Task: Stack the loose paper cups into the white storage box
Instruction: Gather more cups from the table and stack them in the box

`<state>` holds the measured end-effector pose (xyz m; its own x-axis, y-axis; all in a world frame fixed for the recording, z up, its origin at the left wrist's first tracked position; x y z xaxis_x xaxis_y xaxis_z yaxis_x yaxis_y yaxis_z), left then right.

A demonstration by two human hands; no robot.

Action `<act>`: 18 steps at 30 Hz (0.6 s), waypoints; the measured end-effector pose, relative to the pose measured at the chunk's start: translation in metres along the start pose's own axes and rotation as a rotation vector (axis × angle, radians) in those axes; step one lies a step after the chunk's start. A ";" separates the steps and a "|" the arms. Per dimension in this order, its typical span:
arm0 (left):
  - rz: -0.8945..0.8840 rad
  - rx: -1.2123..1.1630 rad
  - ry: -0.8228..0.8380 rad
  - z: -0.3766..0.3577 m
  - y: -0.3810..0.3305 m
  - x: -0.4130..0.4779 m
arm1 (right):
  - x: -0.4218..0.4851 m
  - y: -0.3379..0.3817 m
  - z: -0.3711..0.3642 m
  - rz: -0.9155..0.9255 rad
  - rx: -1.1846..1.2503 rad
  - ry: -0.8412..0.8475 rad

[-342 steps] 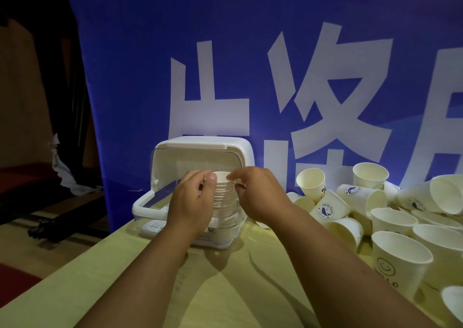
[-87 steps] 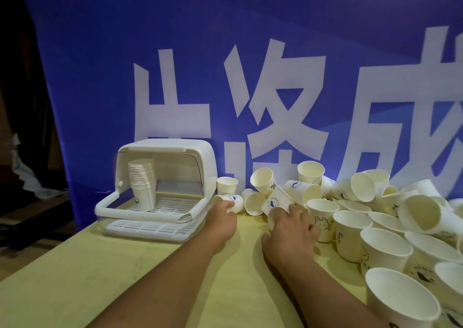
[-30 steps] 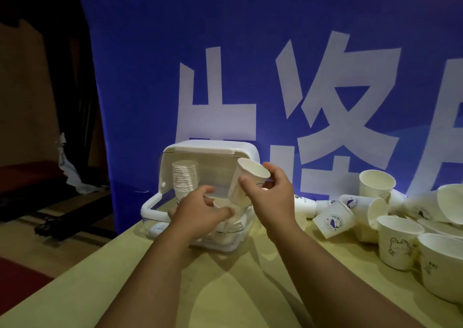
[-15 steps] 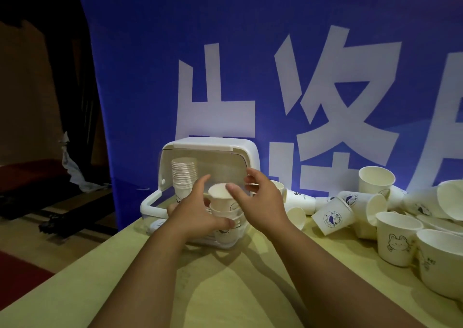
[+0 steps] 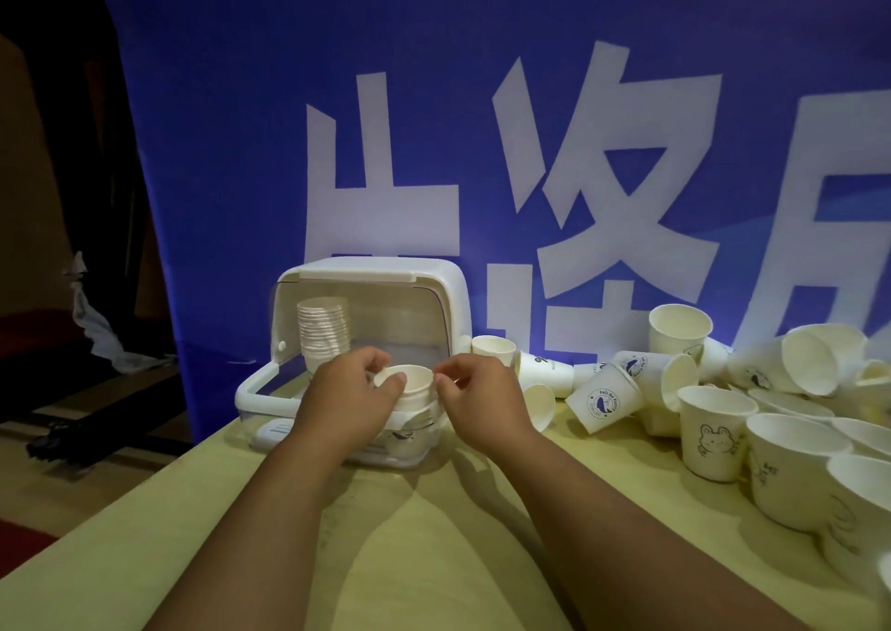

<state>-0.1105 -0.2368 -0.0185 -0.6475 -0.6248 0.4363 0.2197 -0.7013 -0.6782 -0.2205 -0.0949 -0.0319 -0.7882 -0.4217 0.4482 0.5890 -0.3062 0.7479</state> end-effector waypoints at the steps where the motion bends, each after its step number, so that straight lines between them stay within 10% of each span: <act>1: -0.028 0.017 -0.032 0.001 -0.003 -0.001 | -0.002 0.001 0.006 0.000 0.000 -0.012; 7: -0.224 0.034 -0.189 0.000 -0.040 -0.021 | -0.026 0.003 0.061 -0.054 -0.074 -0.058; 18: -0.266 0.025 0.136 -0.034 -0.122 -0.109 | -0.115 0.002 0.193 -0.096 -0.287 -0.144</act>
<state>-0.0919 -0.0715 -0.0029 -0.7765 -0.3669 0.5123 0.0455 -0.8435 -0.5352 -0.1632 0.1174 0.0126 -0.8473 -0.2606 0.4627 0.5213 -0.5747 0.6309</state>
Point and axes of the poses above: each hand's wrist, its own x-axis towards the middle knuckle, its own z-axis out of the back of the hand, y = z × x, the point moved 5 cm from there along x, towards the middle knuckle, and after that the axes turned 2 degrees about -y, right-handed, at the moved point
